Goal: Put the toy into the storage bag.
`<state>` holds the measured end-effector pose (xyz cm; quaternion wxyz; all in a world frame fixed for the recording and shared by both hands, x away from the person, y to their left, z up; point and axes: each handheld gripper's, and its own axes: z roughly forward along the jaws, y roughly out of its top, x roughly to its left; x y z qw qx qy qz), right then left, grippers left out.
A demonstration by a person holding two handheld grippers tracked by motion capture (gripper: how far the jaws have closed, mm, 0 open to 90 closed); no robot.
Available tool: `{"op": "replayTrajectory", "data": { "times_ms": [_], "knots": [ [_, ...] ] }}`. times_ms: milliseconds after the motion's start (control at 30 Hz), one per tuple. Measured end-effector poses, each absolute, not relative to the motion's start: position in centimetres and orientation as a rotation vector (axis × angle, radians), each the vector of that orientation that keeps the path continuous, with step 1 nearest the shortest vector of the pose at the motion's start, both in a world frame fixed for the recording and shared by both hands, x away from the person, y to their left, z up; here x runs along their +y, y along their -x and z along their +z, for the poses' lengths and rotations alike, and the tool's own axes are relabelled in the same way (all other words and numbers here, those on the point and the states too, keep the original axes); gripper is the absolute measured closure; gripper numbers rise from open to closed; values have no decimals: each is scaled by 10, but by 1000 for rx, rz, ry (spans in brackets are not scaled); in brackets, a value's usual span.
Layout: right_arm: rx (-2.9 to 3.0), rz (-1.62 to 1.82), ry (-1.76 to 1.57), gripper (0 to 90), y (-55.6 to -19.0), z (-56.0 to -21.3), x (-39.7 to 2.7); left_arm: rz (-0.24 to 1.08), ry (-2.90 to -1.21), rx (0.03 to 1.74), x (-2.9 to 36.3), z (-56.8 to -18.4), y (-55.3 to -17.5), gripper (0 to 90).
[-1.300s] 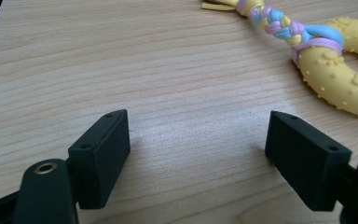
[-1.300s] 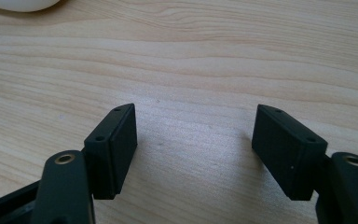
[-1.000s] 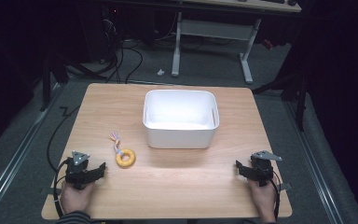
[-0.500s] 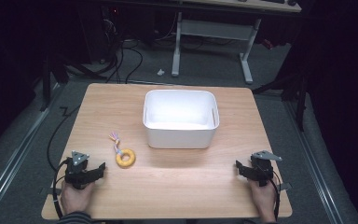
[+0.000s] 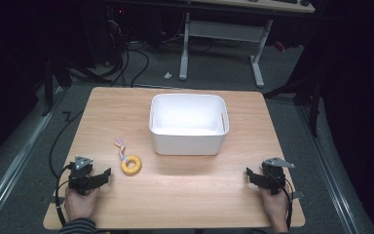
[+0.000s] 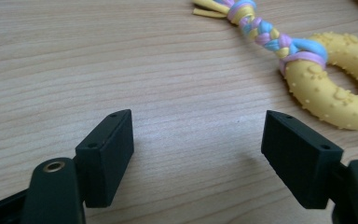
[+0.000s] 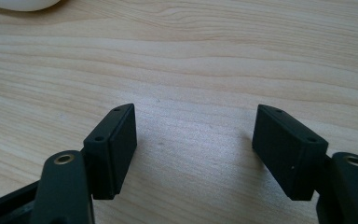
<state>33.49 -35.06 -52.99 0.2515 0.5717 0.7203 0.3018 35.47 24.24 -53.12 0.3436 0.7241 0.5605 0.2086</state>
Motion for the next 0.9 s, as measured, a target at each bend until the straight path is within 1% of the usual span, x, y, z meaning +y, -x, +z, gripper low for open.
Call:
{"op": "replayTrajectory", "data": {
  "times_ms": [333,533,700,900],
  "knots": [
    [1964,821,-1550,308,-335,-530,-351,521,-1859,1449,240,-516,-343,292],
    [1964,821,-1549,308,-335,-530,-351,529,-1866,1423,236,-504,-337,330],
    [1966,821,-1550,307,-335,-530,-351,511,-1878,1411,231,-501,-337,345],
    [1967,822,-1549,306,-334,-530,-351,496,-1924,1369,214,-496,-343,358]
  ]
}}
